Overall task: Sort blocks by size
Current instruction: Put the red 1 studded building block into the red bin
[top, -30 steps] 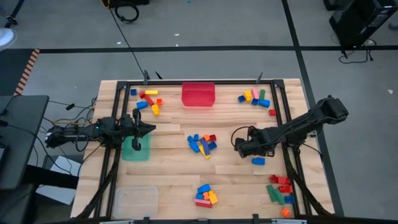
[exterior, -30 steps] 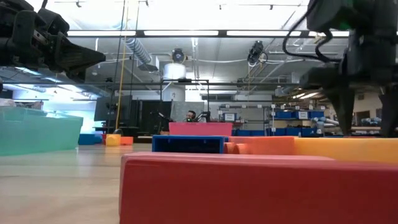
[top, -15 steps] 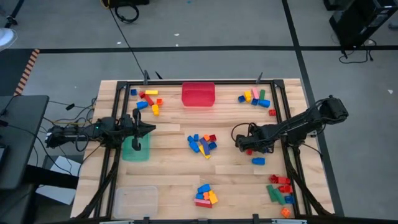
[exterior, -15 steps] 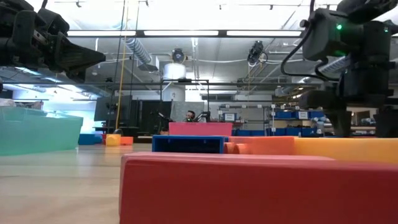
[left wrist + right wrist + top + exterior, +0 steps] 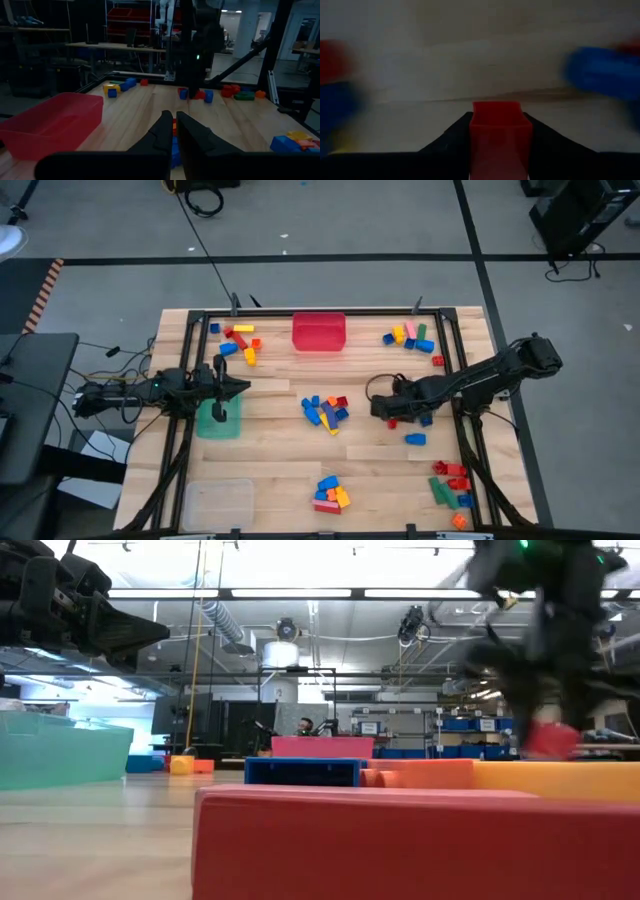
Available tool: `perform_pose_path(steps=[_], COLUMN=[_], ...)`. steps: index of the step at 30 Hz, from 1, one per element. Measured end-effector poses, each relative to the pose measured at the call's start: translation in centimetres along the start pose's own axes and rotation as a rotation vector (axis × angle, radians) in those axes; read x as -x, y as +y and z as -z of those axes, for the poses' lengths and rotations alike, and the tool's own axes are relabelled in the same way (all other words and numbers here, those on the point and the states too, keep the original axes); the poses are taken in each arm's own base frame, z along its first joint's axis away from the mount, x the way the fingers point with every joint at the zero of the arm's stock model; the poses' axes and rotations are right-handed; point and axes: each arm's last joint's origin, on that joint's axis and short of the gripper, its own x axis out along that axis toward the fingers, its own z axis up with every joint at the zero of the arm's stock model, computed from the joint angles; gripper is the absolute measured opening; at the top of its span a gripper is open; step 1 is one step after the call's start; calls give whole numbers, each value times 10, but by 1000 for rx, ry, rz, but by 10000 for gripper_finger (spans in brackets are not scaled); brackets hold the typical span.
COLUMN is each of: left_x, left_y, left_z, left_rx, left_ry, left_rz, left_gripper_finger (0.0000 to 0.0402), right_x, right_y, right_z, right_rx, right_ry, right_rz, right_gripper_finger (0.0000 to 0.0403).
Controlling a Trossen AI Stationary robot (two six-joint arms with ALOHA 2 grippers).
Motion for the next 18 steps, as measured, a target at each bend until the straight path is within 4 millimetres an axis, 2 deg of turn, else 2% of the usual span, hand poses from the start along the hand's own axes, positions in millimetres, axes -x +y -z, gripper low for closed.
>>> perform_pose_path(steps=[4, 7, 11, 14, 18], left_x=[0, 0, 0, 0, 0], left_y=[0, 0, 0, 0, 0], left_z=[0, 0, 0, 0, 0], left_rx=[0, 0, 0, 1, 1], left_ry=[1, 0, 0, -1, -3], left_rz=[0, 0, 0, -1, 2], left_gripper_finger=[32, 32, 32, 32, 32], right_x=[40, 74, 117, 139, 144], right_y=[32, 59, 92, 112, 146], right_z=[-10, -31, -76, -114, -159], right_rx=[98, 212, 352, 443, 587], right_ry=[-75, -157, -292, -391, -410], right_rz=[-106, -165, -276, -316, -319], right_gripper_finger=[141, 141, 141, 141, 141])
